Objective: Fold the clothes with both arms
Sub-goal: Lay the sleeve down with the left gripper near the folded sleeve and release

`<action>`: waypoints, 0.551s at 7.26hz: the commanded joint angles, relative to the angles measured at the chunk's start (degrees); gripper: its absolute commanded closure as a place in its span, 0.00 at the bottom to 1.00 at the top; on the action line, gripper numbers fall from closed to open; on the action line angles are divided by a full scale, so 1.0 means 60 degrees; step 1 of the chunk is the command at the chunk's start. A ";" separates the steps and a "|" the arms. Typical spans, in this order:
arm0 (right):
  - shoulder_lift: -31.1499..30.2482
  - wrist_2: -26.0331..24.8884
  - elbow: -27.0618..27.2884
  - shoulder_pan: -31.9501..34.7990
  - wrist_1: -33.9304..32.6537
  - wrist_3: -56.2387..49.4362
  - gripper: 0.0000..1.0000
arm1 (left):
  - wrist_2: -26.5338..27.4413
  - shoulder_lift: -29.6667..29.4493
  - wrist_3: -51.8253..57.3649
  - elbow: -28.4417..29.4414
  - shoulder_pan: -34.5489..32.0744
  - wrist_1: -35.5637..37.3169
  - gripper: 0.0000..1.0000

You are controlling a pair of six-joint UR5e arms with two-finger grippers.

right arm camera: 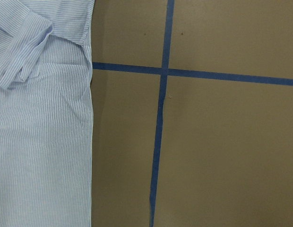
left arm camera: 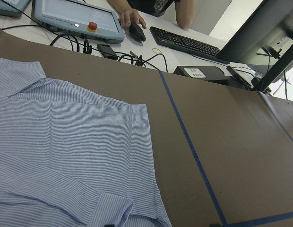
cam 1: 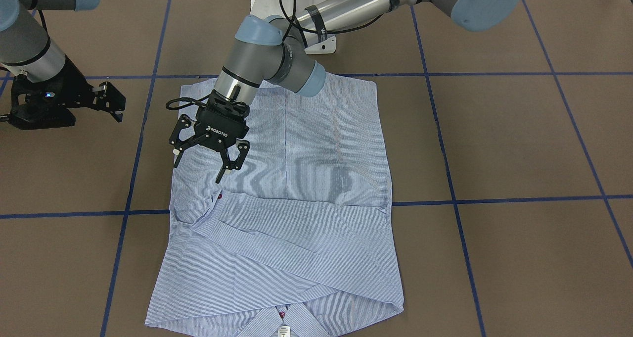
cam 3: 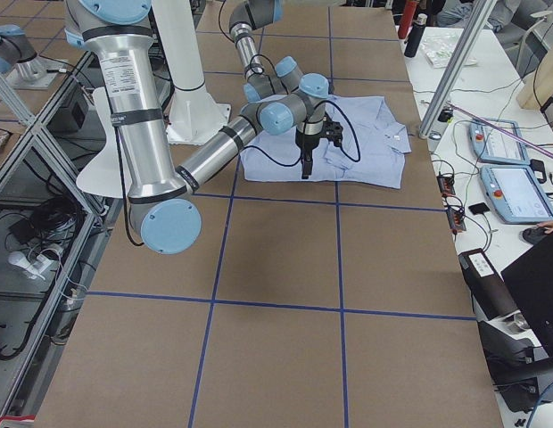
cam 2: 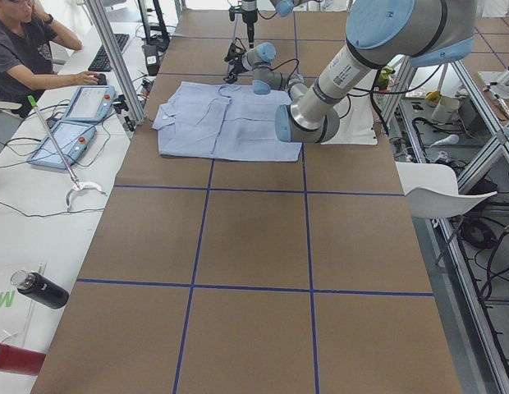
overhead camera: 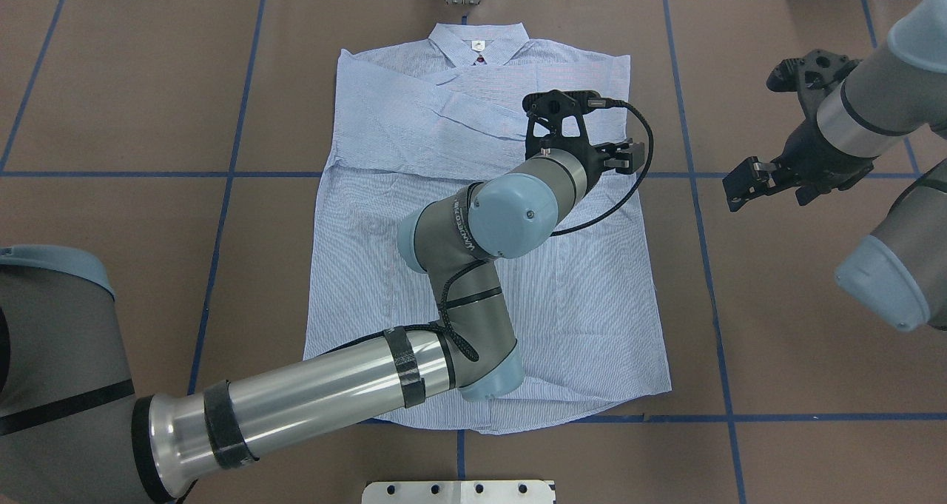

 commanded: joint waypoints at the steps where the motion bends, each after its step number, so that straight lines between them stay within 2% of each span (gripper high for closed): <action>1: -0.0005 0.0042 0.0003 0.0009 0.0567 0.0083 0.00 | -0.0739 0.0107 -0.0055 -0.0270 -0.0528 0.0026 0.00; 2: -0.0121 0.0056 0.0017 0.0009 0.1196 0.0258 0.00 | -0.1135 0.0659 -0.0084 -0.0793 -0.0691 0.0128 0.00; 4: -0.0151 0.0173 0.0090 -0.0107 0.1713 0.0944 0.00 | -0.2305 0.2472 -0.0084 -0.2736 -0.1101 0.1644 0.01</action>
